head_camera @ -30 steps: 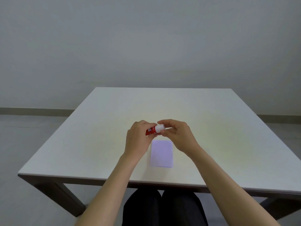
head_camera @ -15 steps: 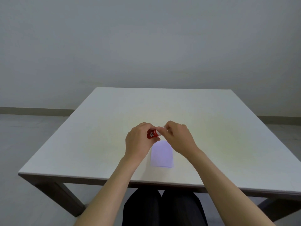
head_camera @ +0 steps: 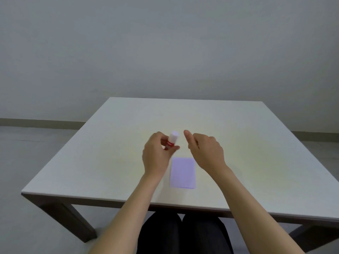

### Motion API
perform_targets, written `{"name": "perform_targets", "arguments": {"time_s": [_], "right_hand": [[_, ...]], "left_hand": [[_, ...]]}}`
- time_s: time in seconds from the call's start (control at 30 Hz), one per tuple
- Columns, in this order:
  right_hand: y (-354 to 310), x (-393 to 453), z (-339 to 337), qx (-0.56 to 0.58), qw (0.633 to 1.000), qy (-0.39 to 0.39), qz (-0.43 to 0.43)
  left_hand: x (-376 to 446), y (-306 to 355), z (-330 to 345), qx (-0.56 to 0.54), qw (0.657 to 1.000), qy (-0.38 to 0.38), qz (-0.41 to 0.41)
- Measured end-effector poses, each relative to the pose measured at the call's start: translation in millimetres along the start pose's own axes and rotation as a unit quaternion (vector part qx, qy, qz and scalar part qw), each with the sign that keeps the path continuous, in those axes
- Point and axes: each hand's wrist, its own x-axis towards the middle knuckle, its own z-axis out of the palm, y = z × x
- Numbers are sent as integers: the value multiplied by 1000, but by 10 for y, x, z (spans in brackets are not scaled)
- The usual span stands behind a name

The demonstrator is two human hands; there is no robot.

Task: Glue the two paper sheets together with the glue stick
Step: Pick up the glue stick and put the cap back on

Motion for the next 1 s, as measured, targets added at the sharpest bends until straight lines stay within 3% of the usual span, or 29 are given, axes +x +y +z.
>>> {"name": "perform_targets", "arguments": {"time_s": [0.17, 0.37, 1.0], "right_hand": [[177, -105, -64, 8, 999, -28, -15], [347, -199, -52, 6, 998, -63, 3], [369, -256, -138, 17, 999, -36, 17]], "left_hand": [[364, -285, -25, -38, 992, 47, -109], [507, -401, 86, -37, 990, 52, -124], [439, -560, 255, -25, 994, 39, -103]]}}
